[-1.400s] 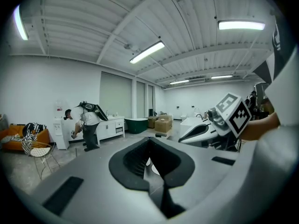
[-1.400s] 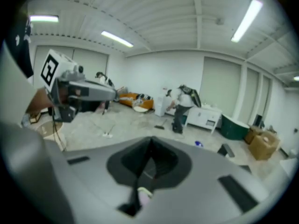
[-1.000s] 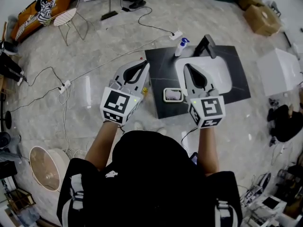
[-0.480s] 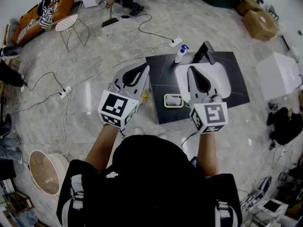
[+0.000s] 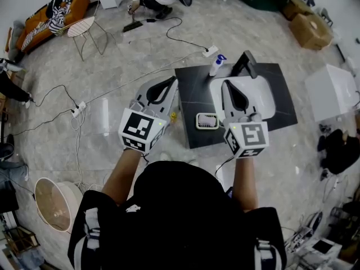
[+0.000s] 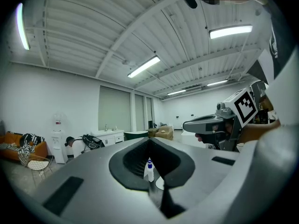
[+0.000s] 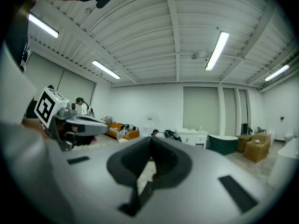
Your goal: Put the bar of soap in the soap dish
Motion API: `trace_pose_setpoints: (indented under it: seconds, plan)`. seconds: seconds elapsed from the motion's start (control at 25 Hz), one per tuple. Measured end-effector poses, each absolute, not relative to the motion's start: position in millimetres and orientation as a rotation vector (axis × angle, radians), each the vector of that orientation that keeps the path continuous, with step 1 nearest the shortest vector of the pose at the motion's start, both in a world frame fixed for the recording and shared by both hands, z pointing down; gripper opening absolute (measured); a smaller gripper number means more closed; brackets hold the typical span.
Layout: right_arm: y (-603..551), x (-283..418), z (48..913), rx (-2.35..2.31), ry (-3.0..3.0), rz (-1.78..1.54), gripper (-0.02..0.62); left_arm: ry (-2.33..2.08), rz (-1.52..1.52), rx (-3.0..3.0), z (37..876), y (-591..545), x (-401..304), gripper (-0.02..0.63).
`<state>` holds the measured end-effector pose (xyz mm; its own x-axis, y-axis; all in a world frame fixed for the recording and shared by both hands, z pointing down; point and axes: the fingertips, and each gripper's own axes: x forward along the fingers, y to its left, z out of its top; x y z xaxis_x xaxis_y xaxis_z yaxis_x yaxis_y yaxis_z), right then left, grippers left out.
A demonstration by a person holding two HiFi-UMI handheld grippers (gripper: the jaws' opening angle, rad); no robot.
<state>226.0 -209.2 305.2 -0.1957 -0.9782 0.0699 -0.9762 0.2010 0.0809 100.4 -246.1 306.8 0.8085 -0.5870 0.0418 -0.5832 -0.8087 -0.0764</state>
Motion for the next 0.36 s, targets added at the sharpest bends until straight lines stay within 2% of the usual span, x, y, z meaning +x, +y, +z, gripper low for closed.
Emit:
trace_pose_setpoints:
  seconds: [0.36]
  plan:
    - [-213.3,222.0,311.9,1.908,-2.337,-0.021,0.035,0.937,-0.100,-2.951,308.0,-246.3,103.8,0.025]
